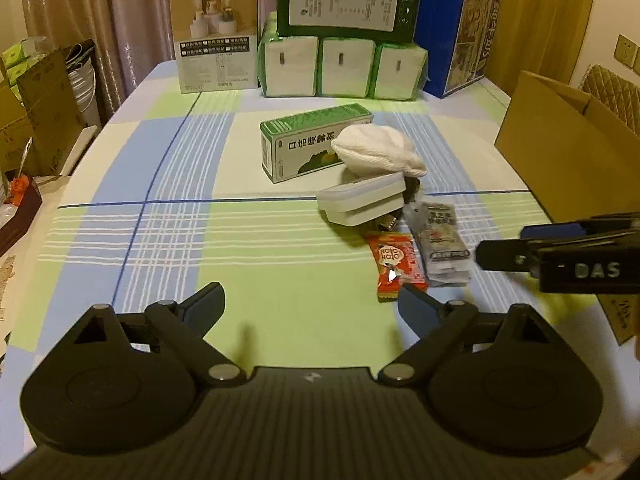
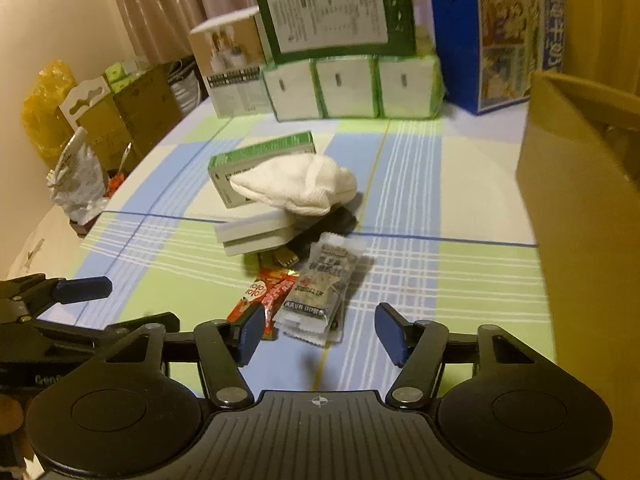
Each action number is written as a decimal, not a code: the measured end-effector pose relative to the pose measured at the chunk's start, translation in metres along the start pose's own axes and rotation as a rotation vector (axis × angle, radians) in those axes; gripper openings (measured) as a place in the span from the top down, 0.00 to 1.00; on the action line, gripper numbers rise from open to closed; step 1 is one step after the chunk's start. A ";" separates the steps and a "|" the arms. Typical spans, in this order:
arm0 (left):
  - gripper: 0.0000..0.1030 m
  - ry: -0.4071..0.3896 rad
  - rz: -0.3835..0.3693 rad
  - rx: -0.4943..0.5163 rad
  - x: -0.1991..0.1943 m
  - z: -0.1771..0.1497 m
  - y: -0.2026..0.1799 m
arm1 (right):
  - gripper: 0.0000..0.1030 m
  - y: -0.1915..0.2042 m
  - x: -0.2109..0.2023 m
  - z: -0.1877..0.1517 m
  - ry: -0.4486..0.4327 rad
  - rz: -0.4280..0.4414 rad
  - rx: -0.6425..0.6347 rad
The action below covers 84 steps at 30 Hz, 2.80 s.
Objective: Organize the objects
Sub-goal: 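Grasp the red snack packet with the left tool while the right tool grasps the clear snack packet, then carry the red and clear packets with both tools over the cardboard box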
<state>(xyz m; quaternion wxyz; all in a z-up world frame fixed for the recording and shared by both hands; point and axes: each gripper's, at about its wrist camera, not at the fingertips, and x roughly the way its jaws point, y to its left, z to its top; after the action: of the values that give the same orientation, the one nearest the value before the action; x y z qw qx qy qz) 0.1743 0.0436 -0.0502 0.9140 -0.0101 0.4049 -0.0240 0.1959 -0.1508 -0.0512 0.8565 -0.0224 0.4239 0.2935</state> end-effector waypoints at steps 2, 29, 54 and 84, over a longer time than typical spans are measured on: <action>0.21 0.007 -0.005 0.003 0.008 -0.001 0.000 | 0.44 -0.001 0.012 0.001 0.014 0.007 0.009; 0.32 -0.006 -0.115 0.094 0.058 0.010 -0.044 | 0.67 -0.052 0.013 0.000 -0.008 -0.066 0.061; 0.70 -0.029 -0.059 0.119 0.063 0.003 -0.036 | 0.67 -0.025 0.059 0.006 0.018 -0.094 -0.208; 0.75 -0.036 -0.077 0.059 -0.092 0.002 -0.096 | 0.67 -0.007 -0.142 -0.012 -0.107 -0.128 -0.004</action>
<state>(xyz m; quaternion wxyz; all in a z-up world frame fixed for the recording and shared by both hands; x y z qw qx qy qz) 0.1108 -0.0474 0.0231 0.9194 0.0010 0.3869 -0.0707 0.1244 -0.2286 0.0441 0.8948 -0.0354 0.3749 0.2397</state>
